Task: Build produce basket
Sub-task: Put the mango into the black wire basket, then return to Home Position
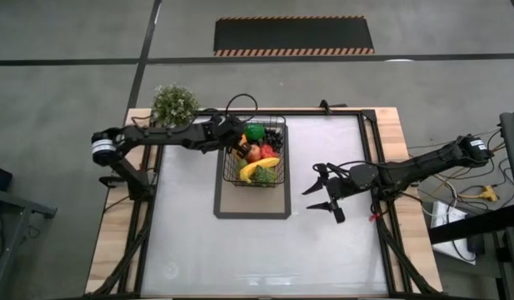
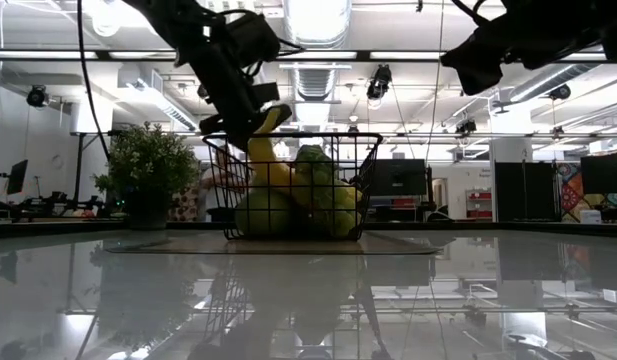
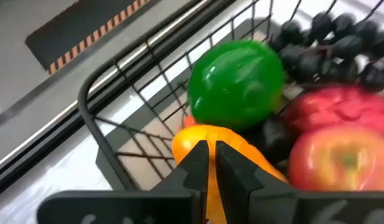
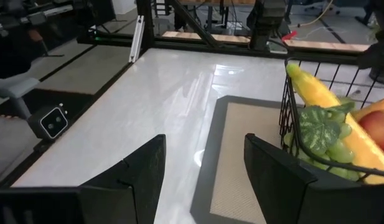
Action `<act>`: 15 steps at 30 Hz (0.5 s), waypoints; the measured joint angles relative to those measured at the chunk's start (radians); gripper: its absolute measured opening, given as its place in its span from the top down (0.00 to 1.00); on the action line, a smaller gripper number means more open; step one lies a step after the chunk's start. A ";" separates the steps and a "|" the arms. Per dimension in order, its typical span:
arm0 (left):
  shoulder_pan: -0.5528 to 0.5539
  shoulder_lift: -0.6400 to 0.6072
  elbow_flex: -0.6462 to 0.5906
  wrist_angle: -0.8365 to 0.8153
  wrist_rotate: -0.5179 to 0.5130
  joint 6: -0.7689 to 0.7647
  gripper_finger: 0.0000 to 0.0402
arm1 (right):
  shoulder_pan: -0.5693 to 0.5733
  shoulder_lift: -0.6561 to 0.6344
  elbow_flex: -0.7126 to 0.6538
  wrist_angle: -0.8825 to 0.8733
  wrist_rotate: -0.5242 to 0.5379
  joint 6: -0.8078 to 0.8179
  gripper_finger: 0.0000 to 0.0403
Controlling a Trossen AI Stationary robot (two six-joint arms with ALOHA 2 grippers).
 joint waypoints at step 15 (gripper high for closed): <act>-0.063 -0.115 0.013 0.009 -0.007 0.040 0.97 | 0.000 0.000 -0.019 0.018 0.000 -0.039 0.50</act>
